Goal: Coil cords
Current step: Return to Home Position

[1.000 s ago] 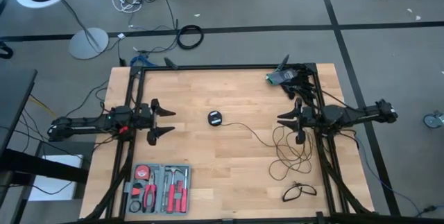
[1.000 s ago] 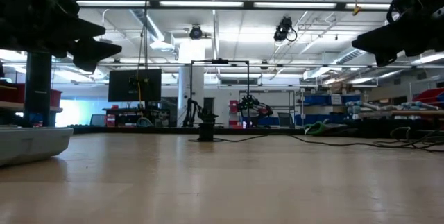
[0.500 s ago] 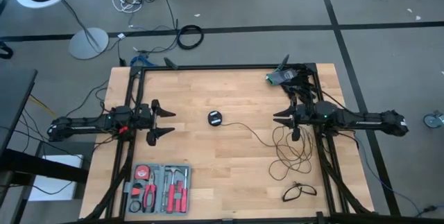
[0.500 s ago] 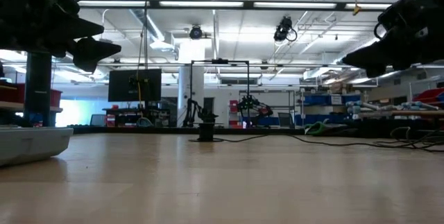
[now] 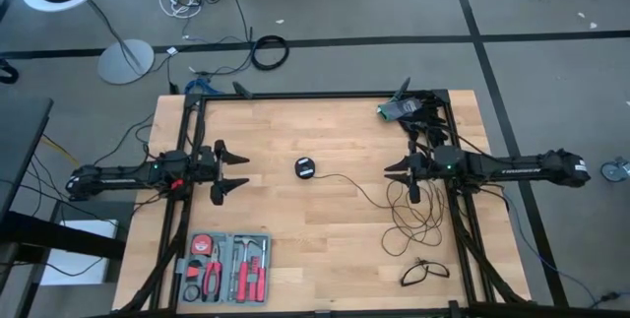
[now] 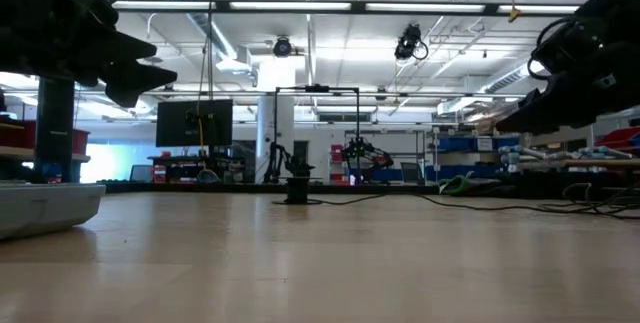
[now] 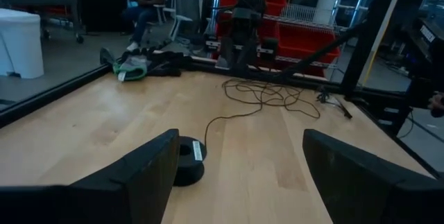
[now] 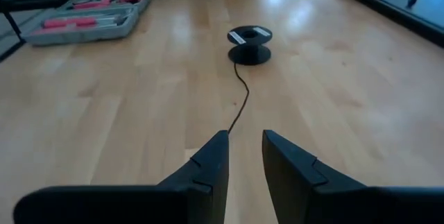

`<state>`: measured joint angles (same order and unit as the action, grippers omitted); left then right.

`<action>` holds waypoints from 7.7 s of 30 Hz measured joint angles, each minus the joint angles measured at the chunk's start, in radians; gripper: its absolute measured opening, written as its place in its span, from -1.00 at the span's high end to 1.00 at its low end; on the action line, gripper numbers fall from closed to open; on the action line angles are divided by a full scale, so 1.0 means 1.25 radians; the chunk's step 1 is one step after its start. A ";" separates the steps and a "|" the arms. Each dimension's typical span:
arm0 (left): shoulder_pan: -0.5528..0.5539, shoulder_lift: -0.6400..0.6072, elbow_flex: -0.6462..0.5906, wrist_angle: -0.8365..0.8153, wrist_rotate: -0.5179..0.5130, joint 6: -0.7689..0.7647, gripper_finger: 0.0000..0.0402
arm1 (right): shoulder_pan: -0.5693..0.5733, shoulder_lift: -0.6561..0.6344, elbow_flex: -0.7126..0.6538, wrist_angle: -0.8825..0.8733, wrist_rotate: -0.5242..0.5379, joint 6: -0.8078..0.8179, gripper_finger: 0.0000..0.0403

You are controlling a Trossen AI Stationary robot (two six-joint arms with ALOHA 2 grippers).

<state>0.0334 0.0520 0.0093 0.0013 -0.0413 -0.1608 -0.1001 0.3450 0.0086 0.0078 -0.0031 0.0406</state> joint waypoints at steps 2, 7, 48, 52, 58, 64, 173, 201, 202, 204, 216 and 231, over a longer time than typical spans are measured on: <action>0.000 0.000 0.000 0.000 -0.002 0.000 -0.54 | 0.000 0.006 0.000 0.000 0.000 0.018 0.56; 0.000 0.000 0.000 0.006 -0.008 0.000 -0.54 | 0.000 0.008 0.000 0.000 0.000 0.027 0.56; 0.000 0.000 0.000 0.024 -0.006 -0.001 -0.54 | 0.000 0.008 -0.001 0.006 0.001 0.028 0.56; 0.000 0.000 0.000 0.024 -0.006 -0.001 -0.54 | 0.000 0.008 -0.001 0.006 0.001 0.028 0.56; 0.000 0.000 0.000 0.024 -0.006 -0.001 -0.54 | 0.001 0.008 -0.001 0.006 0.001 0.028 0.56; 0.000 0.000 0.000 0.024 -0.006 -0.001 -0.54 | 0.000 0.008 -0.001 0.005 0.001 0.028 0.56; 0.000 0.000 0.000 0.066 -0.006 -0.064 -0.54 | 0.001 0.008 -0.001 0.005 0.001 0.028 0.56; 0.000 0.000 0.000 0.066 -0.006 -0.064 -0.54 | 0.001 0.008 -0.001 0.005 0.001 0.028 0.56; 0.000 0.000 0.000 0.066 -0.006 -0.064 -0.54 | 0.000 0.008 -0.001 0.005 0.001 0.028 0.56; 0.000 0.000 0.000 0.066 -0.006 -0.064 -0.54 | 0.000 0.008 -0.001 0.005 0.001 0.028 0.56; 0.000 0.000 0.000 0.066 -0.006 -0.064 -0.54 | 0.001 0.008 -0.001 0.005 0.001 0.028 0.56; 0.000 0.000 0.000 0.066 -0.006 -0.064 -0.54 | 0.000 0.008 -0.001 0.005 0.001 0.028 0.56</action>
<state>0.0335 0.0525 0.0090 0.0841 -0.0490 -0.2405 -0.0996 0.3552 0.0074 0.0139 -0.0019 0.0755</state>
